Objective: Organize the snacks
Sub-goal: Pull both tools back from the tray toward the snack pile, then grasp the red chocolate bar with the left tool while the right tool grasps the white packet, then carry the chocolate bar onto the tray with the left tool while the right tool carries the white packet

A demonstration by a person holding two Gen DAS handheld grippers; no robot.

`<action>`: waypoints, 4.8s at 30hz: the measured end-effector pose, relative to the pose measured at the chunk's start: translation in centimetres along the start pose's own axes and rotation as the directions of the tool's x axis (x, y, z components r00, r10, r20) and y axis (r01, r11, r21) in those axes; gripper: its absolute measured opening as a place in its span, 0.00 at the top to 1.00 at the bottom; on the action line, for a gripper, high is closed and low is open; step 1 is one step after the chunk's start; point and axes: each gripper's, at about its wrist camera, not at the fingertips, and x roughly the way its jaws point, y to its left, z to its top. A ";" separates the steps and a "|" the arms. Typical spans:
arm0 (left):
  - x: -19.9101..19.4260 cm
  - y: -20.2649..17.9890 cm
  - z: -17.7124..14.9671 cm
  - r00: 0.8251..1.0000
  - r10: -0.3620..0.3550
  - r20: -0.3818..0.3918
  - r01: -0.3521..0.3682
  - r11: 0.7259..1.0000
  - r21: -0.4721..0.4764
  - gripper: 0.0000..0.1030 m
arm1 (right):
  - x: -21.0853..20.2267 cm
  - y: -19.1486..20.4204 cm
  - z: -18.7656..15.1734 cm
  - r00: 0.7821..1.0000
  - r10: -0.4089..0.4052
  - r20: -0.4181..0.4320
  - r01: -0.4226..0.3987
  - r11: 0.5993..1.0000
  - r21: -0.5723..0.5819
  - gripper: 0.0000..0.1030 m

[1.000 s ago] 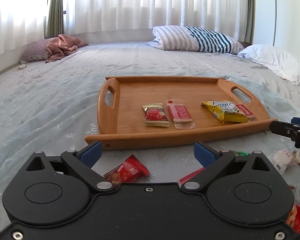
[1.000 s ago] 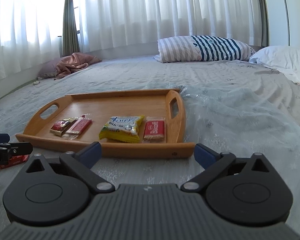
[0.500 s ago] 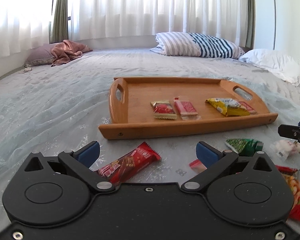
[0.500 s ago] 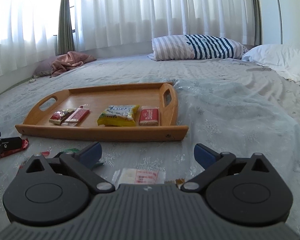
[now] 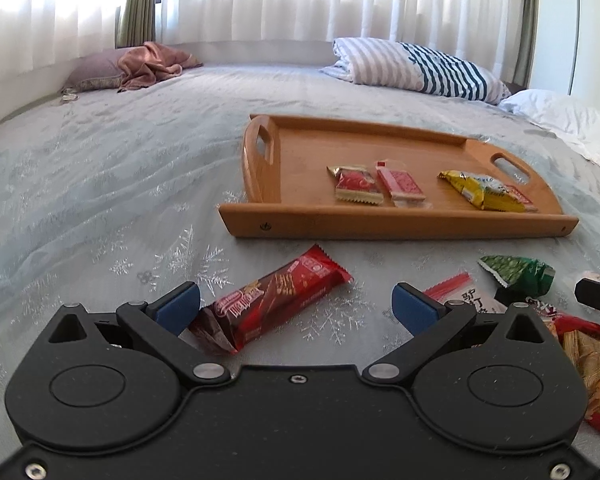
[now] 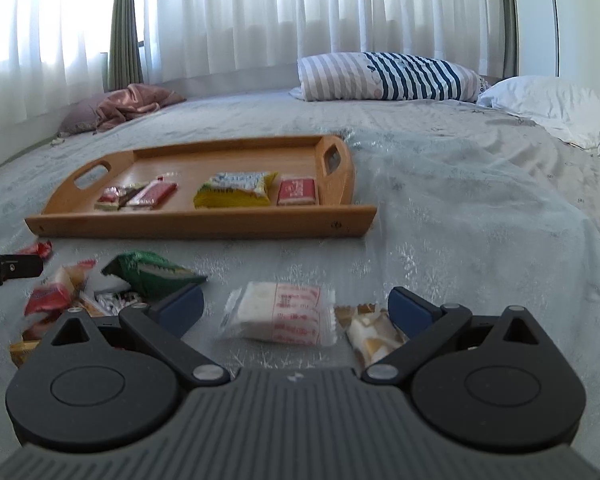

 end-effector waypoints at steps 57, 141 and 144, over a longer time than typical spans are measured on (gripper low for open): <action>0.5 -2.7 0.1 0.992 -0.119 -0.046 0.119 0.993 -0.003 0.71 | 0.3 0.8 -0.9 0.998 0.065 0.018 -0.064 0.996 -0.069 0.26; 11.5 -3.0 9.6 0.998 0.016 -0.054 -0.013 0.998 0.068 0.77 | 17.6 0.0 14.7 0.988 0.087 -0.124 -0.086 0.996 0.013 0.54; 11.7 -3.1 9.5 0.998 0.017 -0.053 -0.013 0.997 0.071 0.77 | 18.2 -0.2 14.2 0.987 0.080 -0.140 -0.077 0.997 0.024 0.54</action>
